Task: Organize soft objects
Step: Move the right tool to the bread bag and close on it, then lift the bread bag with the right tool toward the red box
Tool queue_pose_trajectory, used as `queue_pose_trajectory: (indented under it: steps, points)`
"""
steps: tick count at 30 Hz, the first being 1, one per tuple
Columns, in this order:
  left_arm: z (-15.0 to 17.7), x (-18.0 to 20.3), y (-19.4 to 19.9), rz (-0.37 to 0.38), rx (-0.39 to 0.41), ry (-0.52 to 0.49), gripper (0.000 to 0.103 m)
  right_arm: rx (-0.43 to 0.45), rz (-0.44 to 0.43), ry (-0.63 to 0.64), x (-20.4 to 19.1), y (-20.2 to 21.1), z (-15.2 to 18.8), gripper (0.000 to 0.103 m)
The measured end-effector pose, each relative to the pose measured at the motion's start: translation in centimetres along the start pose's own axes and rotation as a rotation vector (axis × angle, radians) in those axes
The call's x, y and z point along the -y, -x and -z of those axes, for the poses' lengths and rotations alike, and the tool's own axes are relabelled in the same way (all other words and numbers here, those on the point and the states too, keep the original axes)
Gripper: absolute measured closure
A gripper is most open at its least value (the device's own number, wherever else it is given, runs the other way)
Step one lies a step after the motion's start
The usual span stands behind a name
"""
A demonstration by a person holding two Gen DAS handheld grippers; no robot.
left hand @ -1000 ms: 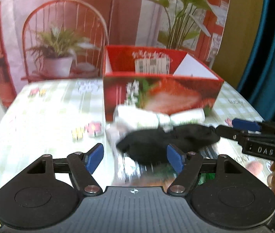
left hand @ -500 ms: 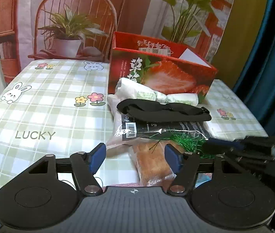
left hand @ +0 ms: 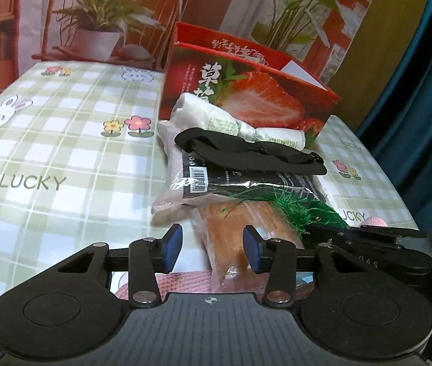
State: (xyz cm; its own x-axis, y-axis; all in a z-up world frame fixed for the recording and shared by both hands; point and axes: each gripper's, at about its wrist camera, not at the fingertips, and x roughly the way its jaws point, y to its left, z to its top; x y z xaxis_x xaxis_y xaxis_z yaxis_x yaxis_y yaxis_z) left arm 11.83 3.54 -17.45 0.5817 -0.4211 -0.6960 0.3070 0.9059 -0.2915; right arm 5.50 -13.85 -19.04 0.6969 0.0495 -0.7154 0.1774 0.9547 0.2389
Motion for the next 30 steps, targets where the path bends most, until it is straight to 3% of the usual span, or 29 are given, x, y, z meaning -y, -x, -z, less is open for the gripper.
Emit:
queue_pose_trajectory:
  steps: [5, 10, 15, 24, 30]
  points:
    - [0.3, -0.3, -0.5, 0.029, -0.028, 0.027, 0.057, 0.025, 0.037, -0.005, 0.3, 0.5, 0.1, 0.1]
    - [0.5, -0.6, -0.9, 0.051, -0.047, 0.056, 0.057, 0.056, -0.02, 0.015, -0.7, 2.1, -0.5, 0.09]
    - [0.5, -0.4, -1.0, 0.071, -0.052, 0.064, 0.057, 0.084, -0.059, 0.046, -2.2, 3.4, -1.3, 0.086]
    - [0.8, -1.5, -1.3, 0.103, -0.074, 0.123, 0.057, 0.002, -0.124, 0.111, -4.7, 2.1, -0.9, 0.076]
    - [1.3, -3.1, -2.8, 0.191, -0.11, 0.236, 0.06, -0.046, -0.132, 0.073, -3.9, 0.7, -0.2, 0.076]
